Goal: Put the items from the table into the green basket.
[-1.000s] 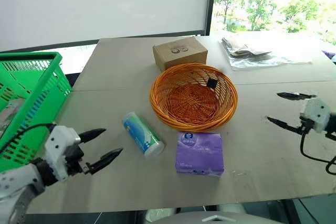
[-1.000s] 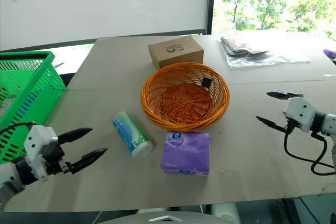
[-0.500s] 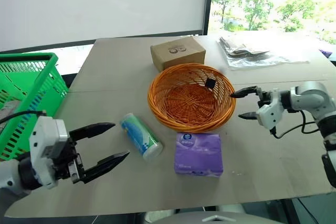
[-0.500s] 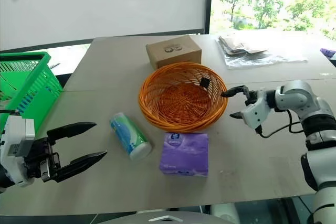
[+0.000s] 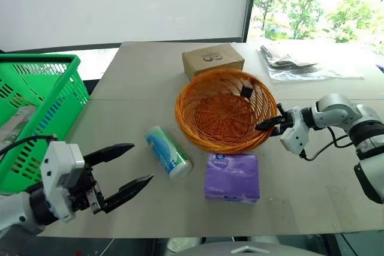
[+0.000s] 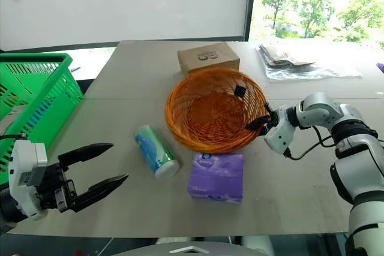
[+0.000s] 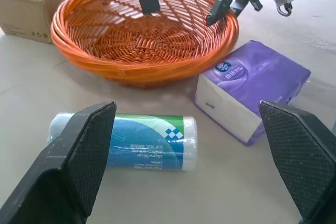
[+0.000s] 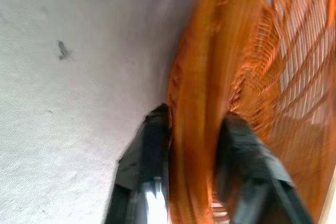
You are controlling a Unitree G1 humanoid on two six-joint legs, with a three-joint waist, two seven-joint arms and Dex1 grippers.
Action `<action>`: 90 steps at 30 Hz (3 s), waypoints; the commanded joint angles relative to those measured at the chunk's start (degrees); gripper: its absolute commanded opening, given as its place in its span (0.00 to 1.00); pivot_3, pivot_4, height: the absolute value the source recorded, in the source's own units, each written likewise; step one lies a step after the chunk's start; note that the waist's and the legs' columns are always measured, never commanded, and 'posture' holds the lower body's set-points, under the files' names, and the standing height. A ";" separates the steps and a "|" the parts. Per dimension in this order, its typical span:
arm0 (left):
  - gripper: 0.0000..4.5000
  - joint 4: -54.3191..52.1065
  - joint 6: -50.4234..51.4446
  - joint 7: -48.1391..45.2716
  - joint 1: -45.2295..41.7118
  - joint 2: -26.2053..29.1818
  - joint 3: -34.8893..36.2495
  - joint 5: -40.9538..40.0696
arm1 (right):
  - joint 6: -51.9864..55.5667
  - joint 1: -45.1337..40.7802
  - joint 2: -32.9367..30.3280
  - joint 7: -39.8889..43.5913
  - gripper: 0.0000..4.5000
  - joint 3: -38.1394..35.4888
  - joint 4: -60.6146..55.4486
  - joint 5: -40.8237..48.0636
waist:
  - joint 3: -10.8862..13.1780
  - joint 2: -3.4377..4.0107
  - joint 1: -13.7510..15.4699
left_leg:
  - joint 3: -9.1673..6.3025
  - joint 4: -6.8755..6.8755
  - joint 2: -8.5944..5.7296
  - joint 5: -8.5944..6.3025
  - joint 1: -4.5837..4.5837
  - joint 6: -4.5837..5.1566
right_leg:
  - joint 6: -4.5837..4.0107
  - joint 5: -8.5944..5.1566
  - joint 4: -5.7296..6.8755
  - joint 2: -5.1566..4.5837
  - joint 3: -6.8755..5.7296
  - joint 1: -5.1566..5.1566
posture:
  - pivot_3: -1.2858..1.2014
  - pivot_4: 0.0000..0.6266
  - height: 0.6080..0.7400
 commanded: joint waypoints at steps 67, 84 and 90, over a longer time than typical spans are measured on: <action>1.00 56.76 -60.08 -25.98 -52.81 13.16 -58.79 54.63 | 113.44 41.76 -14.14 32.70 0.99 -40.97 -76.58 77.51 | -1.39 0.50 -4.11 | 1.42 0.18 0.67 -0.20 0.19 0.36 | 0.67 0.25 0.04 0.82 0.64 -0.11 | 0.55 0.00 1.00; 0.44 49.00 -31.09 -19.41 -54.96 8.42 -52.31 40.22 | 119.69 35.83 -9.41 26.13 1.00 -40.57 -76.78 83.66 | -1.76 0.85 -6.18 | 1.59 0.16 1.43 -0.20 0.52 0.37 | 0.36 0.40 0.17 1.65 0.87 0.23 | 0.55 0.00 1.00; 0.44 38.74 -4.10 4.39 -55.94 1.49 -31.90 30.35 | 122.58 29.75 -5.05 21.12 1.00 -39.47 -77.68 87.02 | -1.58 0.13 -6.01 | 1.22 0.73 1.54 -0.23 -0.18 0.36 | 0.30 0.51 0.15 1.69 0.77 -0.35 | 0.58 0.00 1.00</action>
